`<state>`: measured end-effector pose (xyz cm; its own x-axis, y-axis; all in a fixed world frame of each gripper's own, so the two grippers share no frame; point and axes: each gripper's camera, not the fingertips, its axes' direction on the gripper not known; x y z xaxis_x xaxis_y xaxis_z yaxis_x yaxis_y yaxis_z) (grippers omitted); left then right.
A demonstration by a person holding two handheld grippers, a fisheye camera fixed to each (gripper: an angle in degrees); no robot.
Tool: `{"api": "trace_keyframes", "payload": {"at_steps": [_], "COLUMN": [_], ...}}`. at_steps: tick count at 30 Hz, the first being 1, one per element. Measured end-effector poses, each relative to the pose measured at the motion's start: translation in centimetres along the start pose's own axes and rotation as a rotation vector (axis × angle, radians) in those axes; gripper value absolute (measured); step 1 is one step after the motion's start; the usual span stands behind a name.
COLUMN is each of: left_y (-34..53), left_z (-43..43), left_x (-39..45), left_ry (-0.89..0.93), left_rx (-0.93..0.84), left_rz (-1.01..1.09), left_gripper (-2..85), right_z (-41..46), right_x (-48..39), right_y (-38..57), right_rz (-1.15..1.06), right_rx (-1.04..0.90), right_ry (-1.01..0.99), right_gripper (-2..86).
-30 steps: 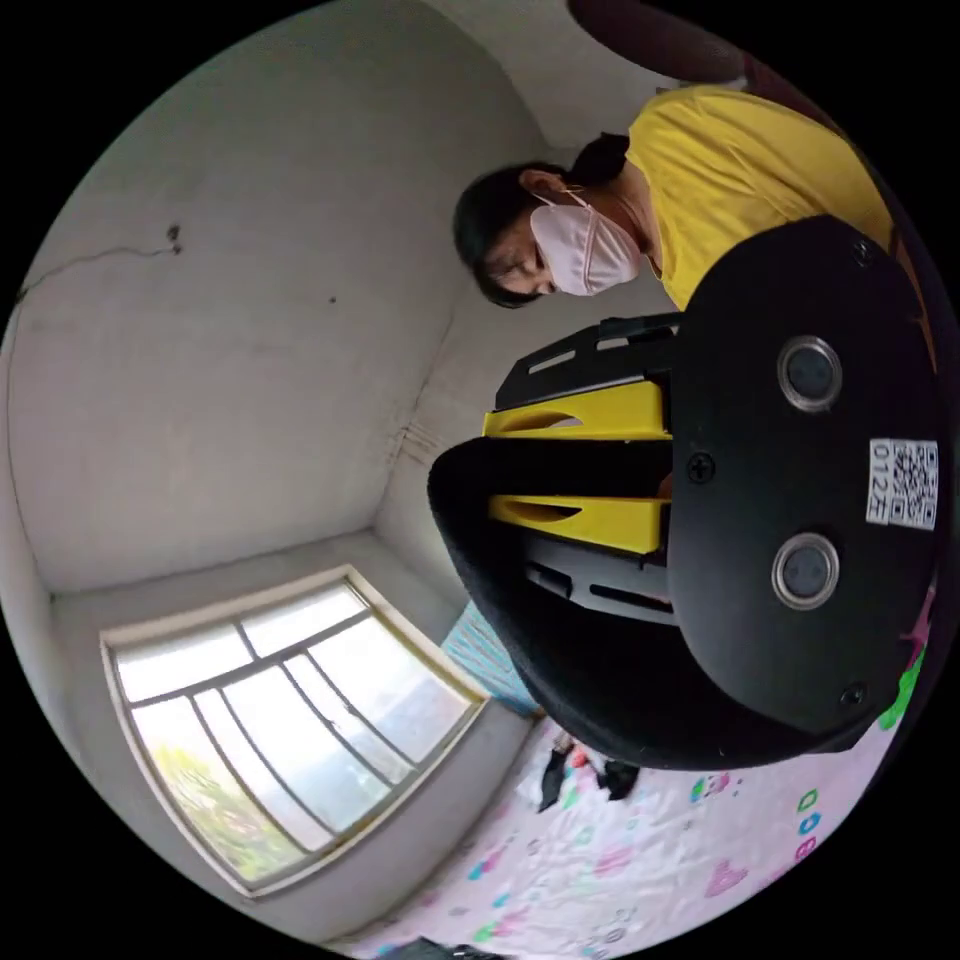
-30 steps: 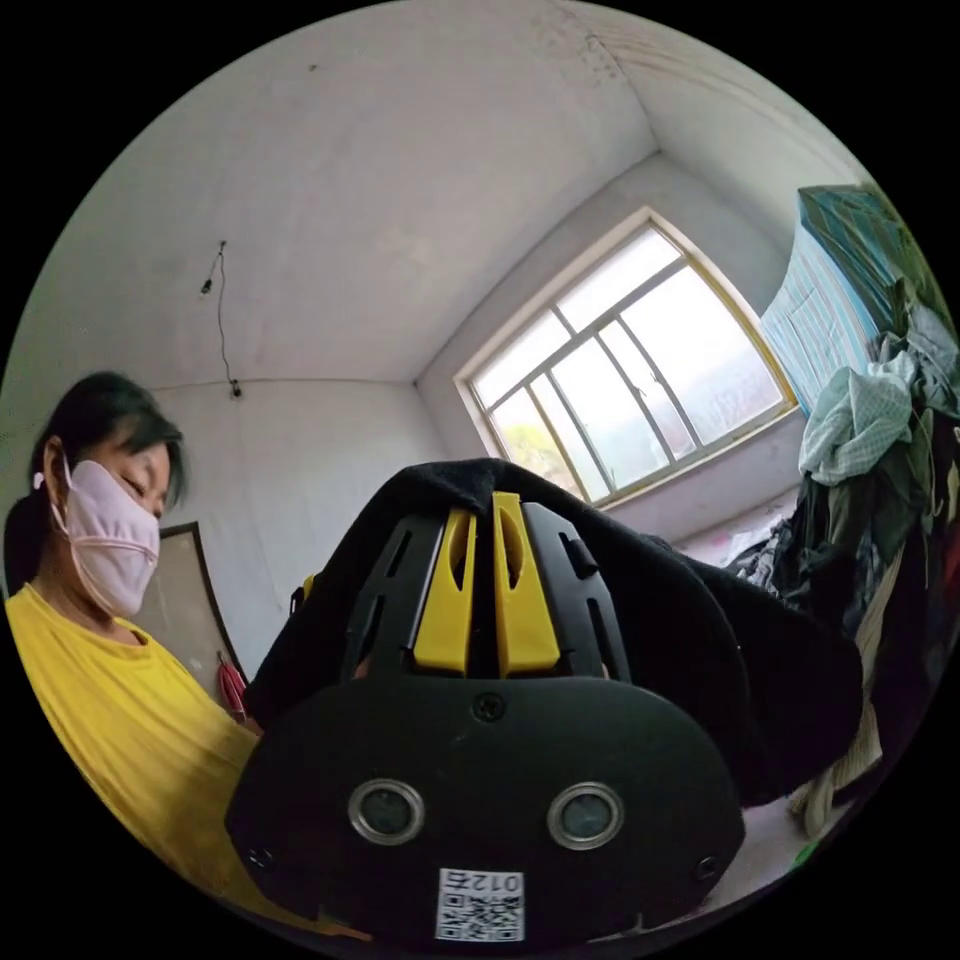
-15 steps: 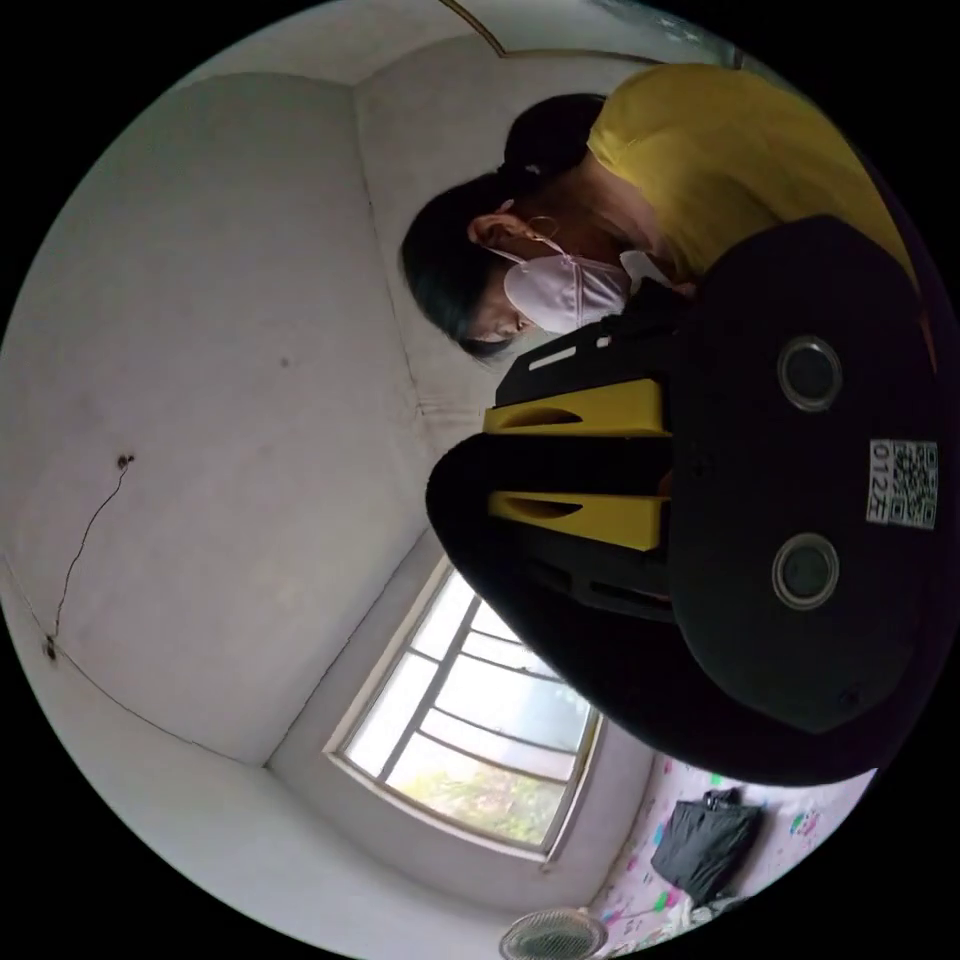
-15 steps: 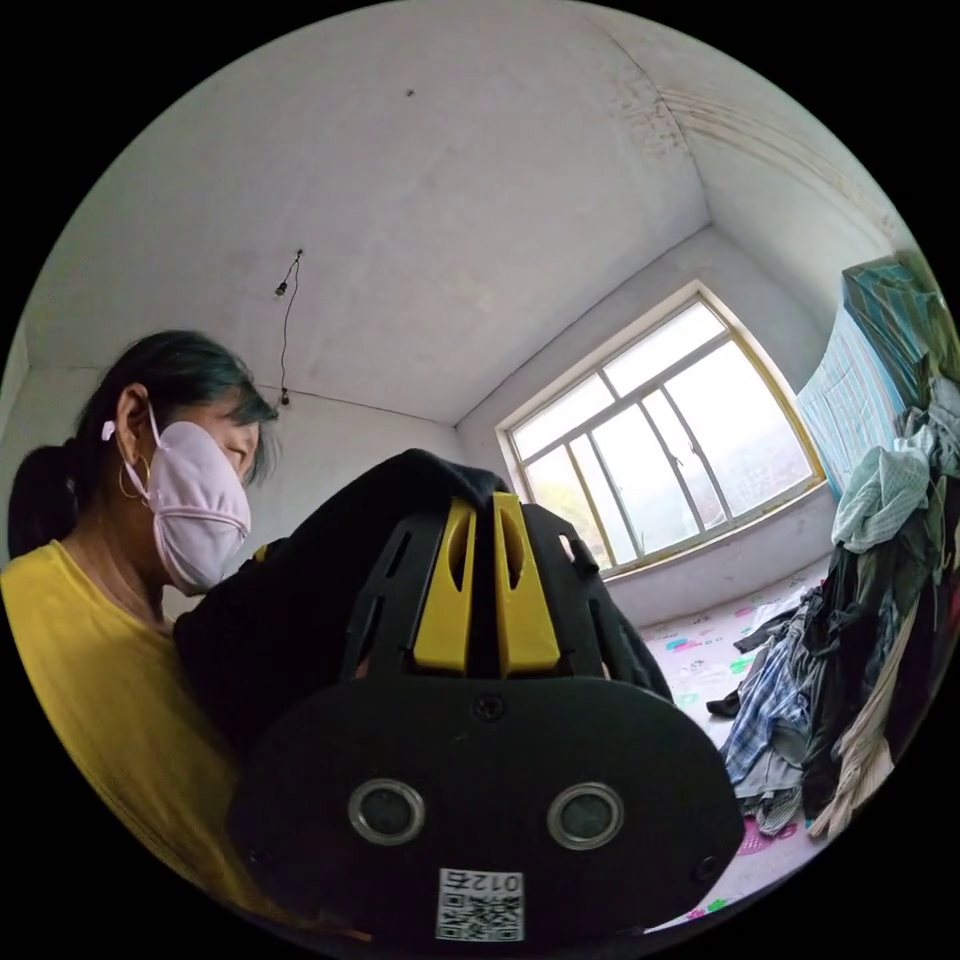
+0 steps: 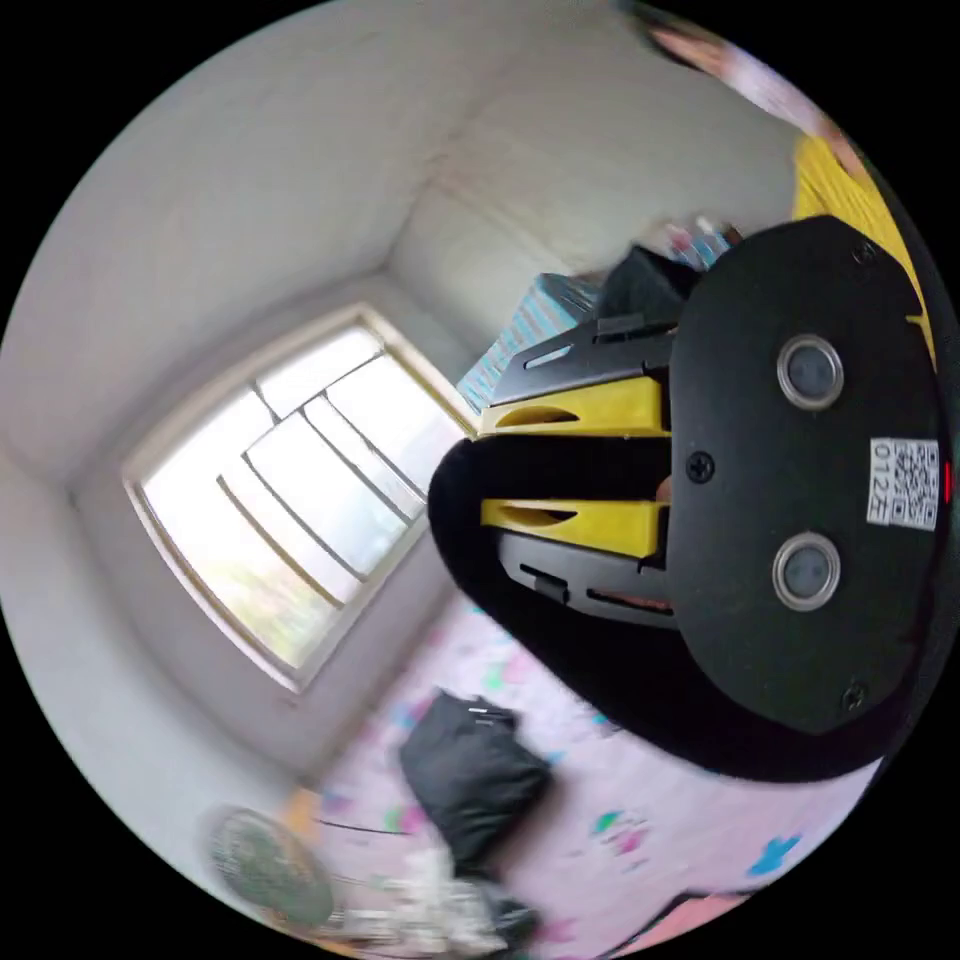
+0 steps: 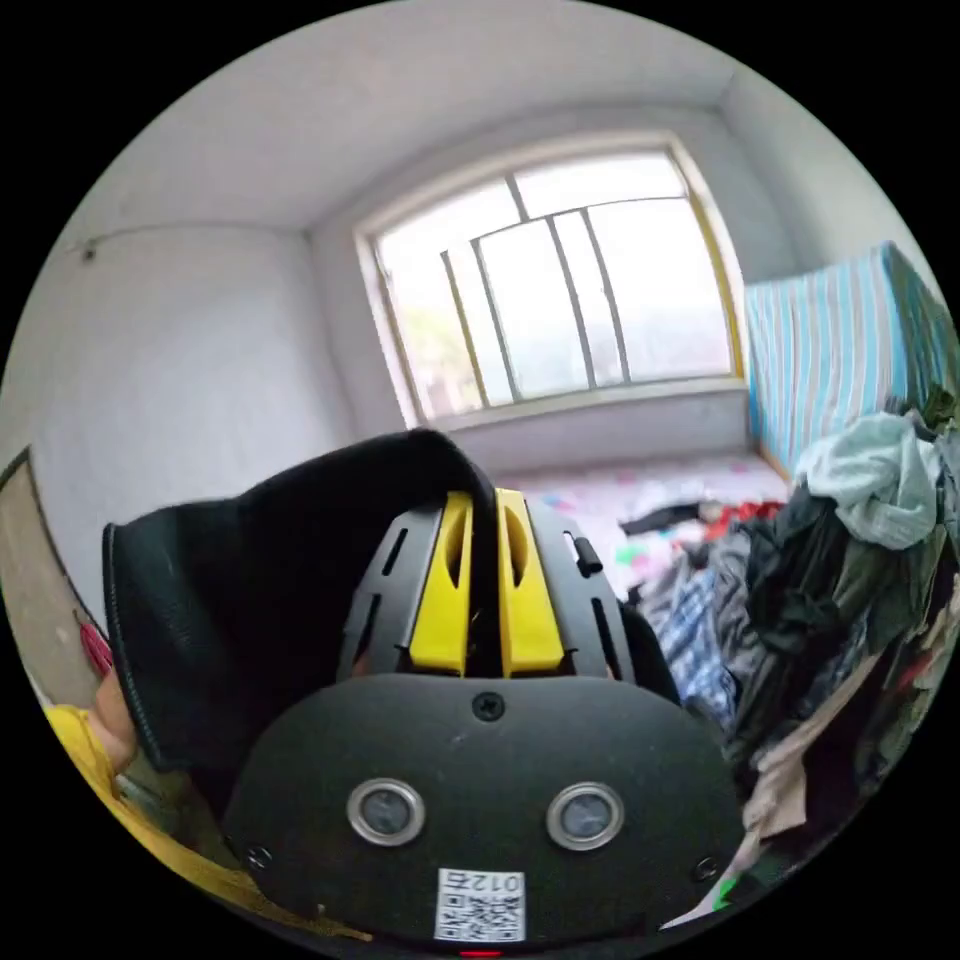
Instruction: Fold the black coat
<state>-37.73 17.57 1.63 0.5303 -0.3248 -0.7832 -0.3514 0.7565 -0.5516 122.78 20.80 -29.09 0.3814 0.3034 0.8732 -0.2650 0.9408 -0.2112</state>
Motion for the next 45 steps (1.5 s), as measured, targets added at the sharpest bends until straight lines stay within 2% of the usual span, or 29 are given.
{"api": "trace_keyframes", "payload": {"at_steps": [1,2,3,4,8,12,17,19,22,23,28,31,36,45], "left_y": [-1.3,-1.4,-1.2,-0.9,1.0,6.1,16.3,19.3,22.1,22.2,19.3,18.0,17.6,15.2], "left_z": [3.8,5.7,6.1,6.8,8.5,8.1,6.8,6.4,5.7,5.8,8.0,10.1,12.3,14.3], "left_x": [-4.1,-6.8,-7.6,-8.6,-10.2,-13.3,-19.0,-20.9,-23.4,-24.0,-25.0,-26.2,-27.7,-27.7], "left_ry": [-0.008,-0.027,-0.025,-0.019,-0.076,-0.154,-0.294,-0.293,-0.359,-0.384,-0.489,-0.51,-0.527,-0.564], "left_rx": [-0.083,-0.081,-0.055,-0.038,-0.218,-0.364,-0.575,-0.59,-0.537,-0.513,-0.479,-0.504,-0.491,-0.422], "left_rz": [-0.196,-0.305,-0.322,-0.329,-0.152,-0.162,-0.374,-0.503,-0.67,-0.694,-0.639,-0.654,-0.718,-0.698], "left_gripper": [5.7,4.8,4.4,3.8,3.4,4.0,6.8,8.3,11.0,12.0,15.3,16.5,17.3,16.5], "right_z": [4.8,6.4,8.4,9.6,13.0,16.5,17.1,16.7,15.9,15.8,16.3,17.4,18.3,17.9], "right_x": [1.3,1.8,2.4,2.9,4.3,8.7,15.2,19.4,24.4,25.1,30.5,33.0,35.0,36.5], "right_y": [-1.0,-1.1,-1.0,-0.4,4.1,13.0,22.8,26.7,30.0,30.4,31.1,32.3,34.0,36.6], "right_rz": [0.042,0.064,0.064,0.042,-0.083,-0.083,0.136,0.366,0.627,0.651,0.768,0.885,1.025,1.243], "right_rx": [-0.109,-0.137,-0.154,-0.164,-0.27,-0.517,-0.714,-0.745,-0.698,-0.682,-0.597,-0.563,-0.43,-0.222], "right_ry": [0.154,0.21,0.234,0.2,0.193,0.163,0.139,0.115,0.092,0.094,0.129,0.07,-0.024,-0.121], "right_gripper": [1.0,0.8,0.5,0.3,0.1,0.3,1.6,3.9,6.5,6.9,11.2,12.8,12.9,12.7]}}
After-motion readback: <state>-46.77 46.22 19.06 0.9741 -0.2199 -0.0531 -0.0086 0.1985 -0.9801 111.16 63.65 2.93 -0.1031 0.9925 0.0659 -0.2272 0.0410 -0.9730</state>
